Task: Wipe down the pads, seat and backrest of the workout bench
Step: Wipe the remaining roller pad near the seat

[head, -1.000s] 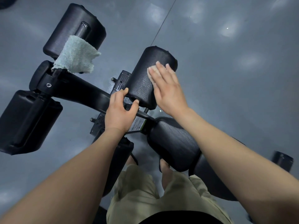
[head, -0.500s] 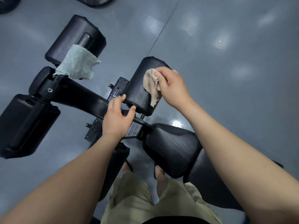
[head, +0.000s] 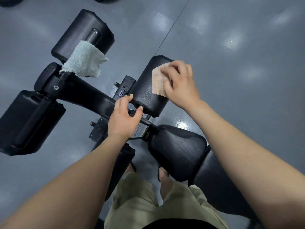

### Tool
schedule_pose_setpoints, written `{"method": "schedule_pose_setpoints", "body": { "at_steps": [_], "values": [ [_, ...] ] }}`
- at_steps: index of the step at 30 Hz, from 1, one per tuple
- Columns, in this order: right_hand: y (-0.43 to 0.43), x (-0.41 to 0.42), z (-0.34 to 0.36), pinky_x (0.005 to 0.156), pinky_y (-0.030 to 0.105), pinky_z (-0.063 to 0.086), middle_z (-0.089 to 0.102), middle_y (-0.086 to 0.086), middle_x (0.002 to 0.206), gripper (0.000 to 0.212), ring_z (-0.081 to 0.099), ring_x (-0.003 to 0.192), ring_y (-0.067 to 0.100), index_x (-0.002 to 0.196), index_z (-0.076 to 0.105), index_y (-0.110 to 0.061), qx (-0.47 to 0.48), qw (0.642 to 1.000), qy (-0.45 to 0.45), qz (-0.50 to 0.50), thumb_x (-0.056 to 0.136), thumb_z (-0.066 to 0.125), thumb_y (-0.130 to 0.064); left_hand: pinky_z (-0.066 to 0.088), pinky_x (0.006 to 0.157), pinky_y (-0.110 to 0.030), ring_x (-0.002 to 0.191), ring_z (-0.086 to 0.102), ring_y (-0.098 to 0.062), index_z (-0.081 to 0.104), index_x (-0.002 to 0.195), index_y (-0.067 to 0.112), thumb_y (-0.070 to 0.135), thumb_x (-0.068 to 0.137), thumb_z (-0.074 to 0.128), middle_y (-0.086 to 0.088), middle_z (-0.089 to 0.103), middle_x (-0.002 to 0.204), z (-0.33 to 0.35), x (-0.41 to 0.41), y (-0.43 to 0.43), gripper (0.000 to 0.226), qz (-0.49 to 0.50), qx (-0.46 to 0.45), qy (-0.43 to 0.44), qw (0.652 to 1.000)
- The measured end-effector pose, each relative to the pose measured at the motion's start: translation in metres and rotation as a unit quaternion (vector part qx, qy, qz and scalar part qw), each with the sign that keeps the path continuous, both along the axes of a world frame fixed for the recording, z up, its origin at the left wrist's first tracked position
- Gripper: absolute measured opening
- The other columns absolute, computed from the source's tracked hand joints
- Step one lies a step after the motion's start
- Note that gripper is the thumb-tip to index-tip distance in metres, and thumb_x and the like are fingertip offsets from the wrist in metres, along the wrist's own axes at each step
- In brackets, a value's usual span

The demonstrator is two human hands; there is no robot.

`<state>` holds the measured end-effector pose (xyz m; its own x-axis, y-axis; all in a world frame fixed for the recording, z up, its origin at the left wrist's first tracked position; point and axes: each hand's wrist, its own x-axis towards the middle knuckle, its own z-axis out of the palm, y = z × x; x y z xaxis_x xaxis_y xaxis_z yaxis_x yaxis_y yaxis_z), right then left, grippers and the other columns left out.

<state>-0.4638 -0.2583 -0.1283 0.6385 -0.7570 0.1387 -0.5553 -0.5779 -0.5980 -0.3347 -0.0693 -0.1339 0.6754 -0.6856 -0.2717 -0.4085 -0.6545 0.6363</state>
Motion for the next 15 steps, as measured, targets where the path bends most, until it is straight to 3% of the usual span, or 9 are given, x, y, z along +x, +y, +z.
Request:
{"method": "schedule_pose_setpoints", "body": {
  "at_steps": [3,7,10,15],
  "values": [
    [-0.004,0.0,-0.013,0.101,0.042,0.04,0.05,-0.005,0.139,0.037,0.042,0.121,0.028,0.133,0.061,-0.033,-0.055,0.996,0.064,0.025,0.099,0.052,-0.043,0.048,0.081,-0.032,0.098,0.054,-0.002,0.047,0.137,0.037,0.05,0.091,0.061,0.021,0.045,0.137,-0.001,0.0,0.0,0.049,-0.002,0.0,-0.005,1.0],
    [-0.026,0.018,-0.016,0.112,0.049,0.033,0.048,-0.001,0.15,0.04,0.037,0.138,0.035,0.138,0.058,-0.027,-0.064,0.994,0.093,-0.005,0.101,0.047,-0.033,0.047,0.082,-0.031,0.097,0.052,0.001,0.048,0.137,0.035,0.048,0.091,0.062,0.02,0.045,0.138,-0.002,0.001,0.0,0.049,-0.005,-0.005,-0.011,1.0],
    [-0.031,0.032,-0.013,0.122,0.051,0.018,0.04,0.0,0.158,0.053,0.024,0.15,0.033,0.147,0.049,-0.021,-0.031,0.993,0.11,0.038,0.095,0.04,-0.022,0.046,0.079,-0.03,0.094,0.053,0.0,0.049,0.137,0.035,0.047,0.091,0.063,0.019,0.046,0.137,-0.003,0.001,0.001,0.049,-0.006,-0.007,-0.011,1.0],
    [-0.011,0.032,-0.018,0.125,0.047,0.014,0.043,-0.002,0.157,0.047,0.022,0.152,0.029,0.144,0.054,-0.02,-0.043,0.995,0.072,0.052,0.104,0.038,-0.038,0.04,0.085,-0.026,0.101,0.042,0.012,0.05,0.137,0.033,0.045,0.091,0.064,0.017,0.047,0.138,-0.006,0.003,0.001,0.05,-0.004,-0.018,-0.008,1.0]
  ]
}}
